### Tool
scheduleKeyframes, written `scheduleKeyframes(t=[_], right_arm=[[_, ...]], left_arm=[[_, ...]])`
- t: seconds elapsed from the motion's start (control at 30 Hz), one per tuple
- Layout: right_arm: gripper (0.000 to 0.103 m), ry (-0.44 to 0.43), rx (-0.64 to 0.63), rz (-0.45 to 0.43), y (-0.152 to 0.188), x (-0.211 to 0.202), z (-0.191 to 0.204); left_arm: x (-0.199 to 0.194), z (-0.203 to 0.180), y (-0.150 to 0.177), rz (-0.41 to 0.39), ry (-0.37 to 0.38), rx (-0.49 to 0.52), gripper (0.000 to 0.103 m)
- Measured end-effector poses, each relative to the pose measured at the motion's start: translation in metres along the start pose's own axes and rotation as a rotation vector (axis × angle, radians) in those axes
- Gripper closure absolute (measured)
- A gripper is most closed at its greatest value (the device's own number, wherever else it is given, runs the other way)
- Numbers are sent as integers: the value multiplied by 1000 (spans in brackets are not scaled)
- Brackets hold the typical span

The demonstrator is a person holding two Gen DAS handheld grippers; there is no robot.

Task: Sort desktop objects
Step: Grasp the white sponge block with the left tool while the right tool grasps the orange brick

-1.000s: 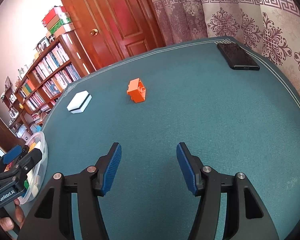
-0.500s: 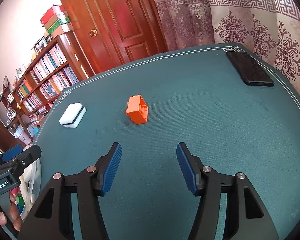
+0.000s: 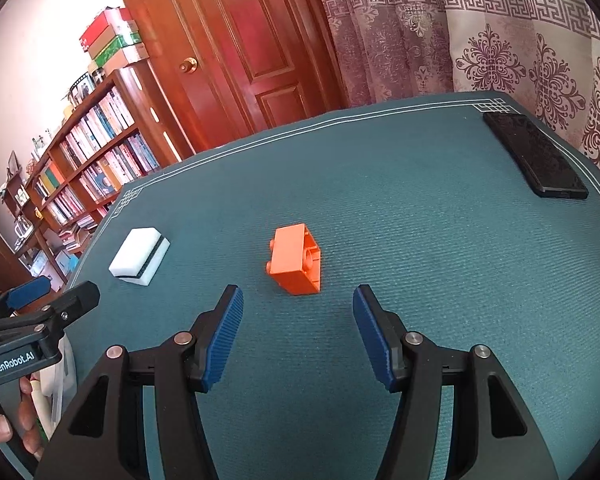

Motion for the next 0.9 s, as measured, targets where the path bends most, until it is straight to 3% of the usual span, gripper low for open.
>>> scheduleKeyframes(t=[0.37,0.73,0.9], right_arm=[[42,45,-71,0,-14,22,8],[42,36,-26,35,-15,29,-2],[42,35,-29,37,-15,31,-3]], left_arm=[[50,-13,-27,69,-46,78,1],[75,-24,-31,133,-9,77,2],[79,-29,-27,154,51,67,22]])
Point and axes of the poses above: each gripper's, at about its wrist camera, not at the fingertips, and x roughly the way its jaws point, z to its left, y to its underside, the point moved 2 cm from there along x, roughly the way its jaws point, and after that the axes turned 14 degrees about -y, right-handed, at the moved point
